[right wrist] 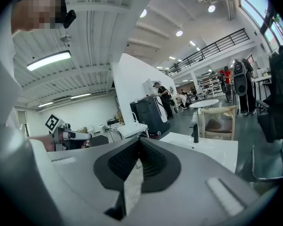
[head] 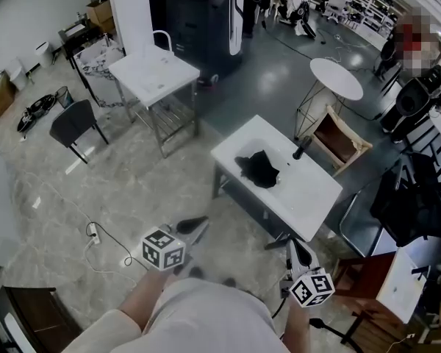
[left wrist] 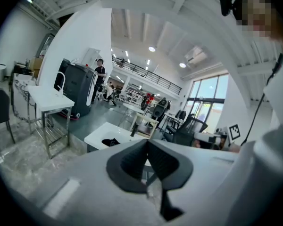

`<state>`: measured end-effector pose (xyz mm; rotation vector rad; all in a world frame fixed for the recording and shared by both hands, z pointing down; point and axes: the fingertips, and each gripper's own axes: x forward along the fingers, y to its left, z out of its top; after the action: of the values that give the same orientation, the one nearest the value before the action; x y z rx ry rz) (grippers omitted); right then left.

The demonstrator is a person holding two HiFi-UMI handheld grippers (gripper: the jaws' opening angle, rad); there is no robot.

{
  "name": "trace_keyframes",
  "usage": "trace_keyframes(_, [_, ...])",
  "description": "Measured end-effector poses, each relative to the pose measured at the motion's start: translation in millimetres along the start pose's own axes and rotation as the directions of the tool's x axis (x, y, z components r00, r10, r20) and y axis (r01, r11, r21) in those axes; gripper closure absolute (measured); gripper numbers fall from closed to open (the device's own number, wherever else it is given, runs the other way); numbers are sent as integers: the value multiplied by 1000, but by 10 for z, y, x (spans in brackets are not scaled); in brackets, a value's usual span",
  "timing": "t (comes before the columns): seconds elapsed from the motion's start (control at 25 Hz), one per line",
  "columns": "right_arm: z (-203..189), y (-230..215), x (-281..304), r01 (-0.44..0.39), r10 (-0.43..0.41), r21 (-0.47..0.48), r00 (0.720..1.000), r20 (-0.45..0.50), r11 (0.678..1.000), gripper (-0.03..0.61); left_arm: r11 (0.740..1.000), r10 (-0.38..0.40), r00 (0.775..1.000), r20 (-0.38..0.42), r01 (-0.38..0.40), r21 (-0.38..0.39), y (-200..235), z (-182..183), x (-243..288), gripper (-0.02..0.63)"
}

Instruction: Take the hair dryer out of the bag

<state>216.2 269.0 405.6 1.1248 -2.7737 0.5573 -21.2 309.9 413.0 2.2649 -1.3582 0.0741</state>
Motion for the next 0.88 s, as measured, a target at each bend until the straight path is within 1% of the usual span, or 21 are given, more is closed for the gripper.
trace_keyframes(0.52, [-150,296,151,68,-68,33,998,7,997,574,999,-39,999,-20,39,9,349,16,-183,614])
trace_keyframes(0.76, [-235,472,234,82,-83,41,997,10,996,574,998,-62,997,-38,63,22,475,3,-292,614])
trace_keyframes(0.88, [-263,525,294,83,-83,45,997,3,996,574,998,-62,997,-44,63,16,552,-6,-316,614])
